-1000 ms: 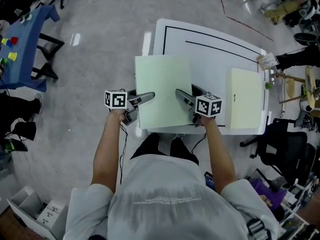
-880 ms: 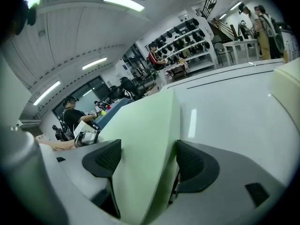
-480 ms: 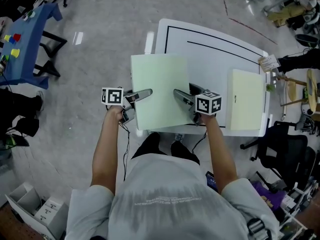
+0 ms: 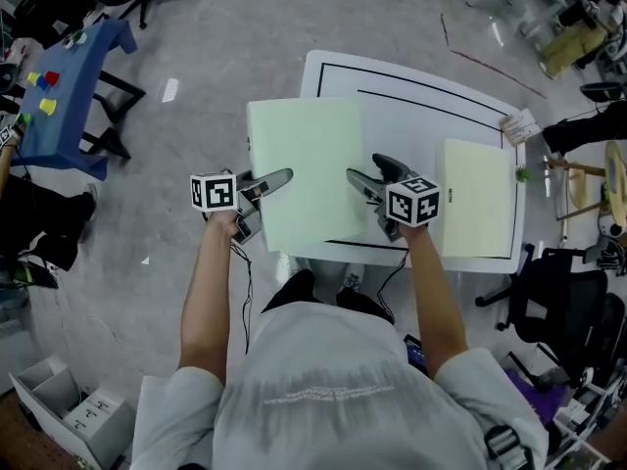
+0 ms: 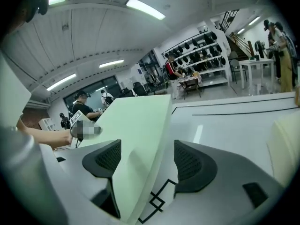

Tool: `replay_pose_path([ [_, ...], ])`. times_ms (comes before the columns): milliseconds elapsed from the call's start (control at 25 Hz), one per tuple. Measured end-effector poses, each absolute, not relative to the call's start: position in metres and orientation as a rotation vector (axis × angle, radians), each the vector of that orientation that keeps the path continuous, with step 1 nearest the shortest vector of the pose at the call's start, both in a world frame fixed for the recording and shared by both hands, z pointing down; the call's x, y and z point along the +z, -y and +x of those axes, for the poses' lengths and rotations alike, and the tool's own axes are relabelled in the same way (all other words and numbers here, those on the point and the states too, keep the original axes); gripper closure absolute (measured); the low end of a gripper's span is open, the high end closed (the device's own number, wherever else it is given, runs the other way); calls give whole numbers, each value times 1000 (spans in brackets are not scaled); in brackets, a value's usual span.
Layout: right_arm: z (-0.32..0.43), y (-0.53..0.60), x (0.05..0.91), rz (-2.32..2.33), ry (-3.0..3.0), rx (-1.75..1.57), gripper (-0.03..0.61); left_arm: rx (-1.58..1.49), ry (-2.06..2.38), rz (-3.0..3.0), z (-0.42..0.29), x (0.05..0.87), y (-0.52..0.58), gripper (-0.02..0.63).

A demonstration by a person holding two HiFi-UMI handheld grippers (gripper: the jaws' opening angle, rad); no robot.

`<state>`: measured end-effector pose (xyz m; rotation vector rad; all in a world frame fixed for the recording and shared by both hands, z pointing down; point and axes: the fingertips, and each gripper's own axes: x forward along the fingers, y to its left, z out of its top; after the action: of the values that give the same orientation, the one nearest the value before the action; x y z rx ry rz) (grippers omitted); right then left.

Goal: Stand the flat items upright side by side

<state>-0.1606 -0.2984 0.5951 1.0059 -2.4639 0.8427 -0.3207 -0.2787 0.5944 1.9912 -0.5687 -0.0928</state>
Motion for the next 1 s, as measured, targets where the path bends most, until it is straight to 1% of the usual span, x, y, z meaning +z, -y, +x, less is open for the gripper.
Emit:
replay_pose_path([
  [200, -119, 305, 562, 1137, 2465, 719, 212, -104, 677, 2064, -312, 576, 286, 319],
  [480, -61, 306, 505, 1272, 2475, 531, 212, -135, 839, 2224, -291, 522, 302, 319],
  [760, -17, 302, 456, 1346, 2477, 372, 212, 20, 1100, 2481, -253, 474, 310, 319],
  [1000, 12, 295, 456, 1367, 2469, 358, 212, 144, 1389, 2601, -214, 471, 311, 319],
])
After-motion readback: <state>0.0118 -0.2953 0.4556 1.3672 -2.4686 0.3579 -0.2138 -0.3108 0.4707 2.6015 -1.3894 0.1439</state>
